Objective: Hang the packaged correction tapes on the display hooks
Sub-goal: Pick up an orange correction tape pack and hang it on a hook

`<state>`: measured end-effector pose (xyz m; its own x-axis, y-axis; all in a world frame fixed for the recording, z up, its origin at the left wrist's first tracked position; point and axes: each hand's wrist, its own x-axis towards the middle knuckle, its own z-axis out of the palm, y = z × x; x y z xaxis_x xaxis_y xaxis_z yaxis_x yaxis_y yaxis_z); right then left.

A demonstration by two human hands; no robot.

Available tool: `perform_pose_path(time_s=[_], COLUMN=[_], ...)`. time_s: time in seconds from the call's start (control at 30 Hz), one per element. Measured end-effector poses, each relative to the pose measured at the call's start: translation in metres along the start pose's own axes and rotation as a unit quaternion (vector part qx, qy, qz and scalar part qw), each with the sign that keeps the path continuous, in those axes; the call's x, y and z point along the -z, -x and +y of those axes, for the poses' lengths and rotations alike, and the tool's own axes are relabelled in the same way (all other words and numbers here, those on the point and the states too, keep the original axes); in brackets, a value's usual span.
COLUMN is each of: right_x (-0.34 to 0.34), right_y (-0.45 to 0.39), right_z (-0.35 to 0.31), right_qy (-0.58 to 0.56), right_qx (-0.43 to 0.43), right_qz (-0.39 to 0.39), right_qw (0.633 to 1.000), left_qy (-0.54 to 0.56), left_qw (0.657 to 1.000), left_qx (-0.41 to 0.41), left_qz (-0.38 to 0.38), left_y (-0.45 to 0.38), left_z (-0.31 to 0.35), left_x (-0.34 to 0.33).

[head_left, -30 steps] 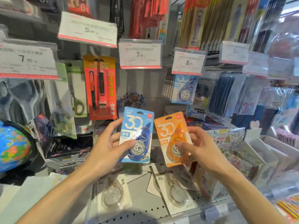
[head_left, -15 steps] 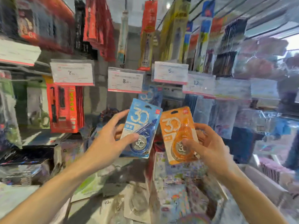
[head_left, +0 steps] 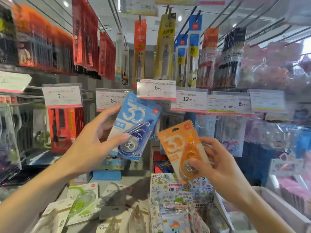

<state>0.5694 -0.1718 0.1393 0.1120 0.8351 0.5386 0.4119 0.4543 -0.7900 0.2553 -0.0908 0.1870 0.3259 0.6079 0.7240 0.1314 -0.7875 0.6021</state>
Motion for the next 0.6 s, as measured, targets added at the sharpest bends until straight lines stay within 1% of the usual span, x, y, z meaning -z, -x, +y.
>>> perform_pose_path(time_s=[0.2,0.3,0.6], right_x=[-0.002,-0.004,-0.017], right_y=[-0.007,-0.010,-0.025], right_z=[-0.020,-0.028,-0.054], right_qy=[0.018,0.011,-0.037], right_qx=[0.050,0.071,0.118], right_qz=[0.017,0.029,0.110], right_qw=[0.998,0.997,0.986], left_qy=[0.007,0.017,0.015], left_qw=[0.999,0.999,0.999], left_qx=[-0.035,-0.044,-0.038], left_qz=[-0.004,-0.018,-0.028], left_y=[-0.007,-0.012,-0.017], left_z=[0.002,0.003,-0.005], left_x=[0.012,0.015,0.027])
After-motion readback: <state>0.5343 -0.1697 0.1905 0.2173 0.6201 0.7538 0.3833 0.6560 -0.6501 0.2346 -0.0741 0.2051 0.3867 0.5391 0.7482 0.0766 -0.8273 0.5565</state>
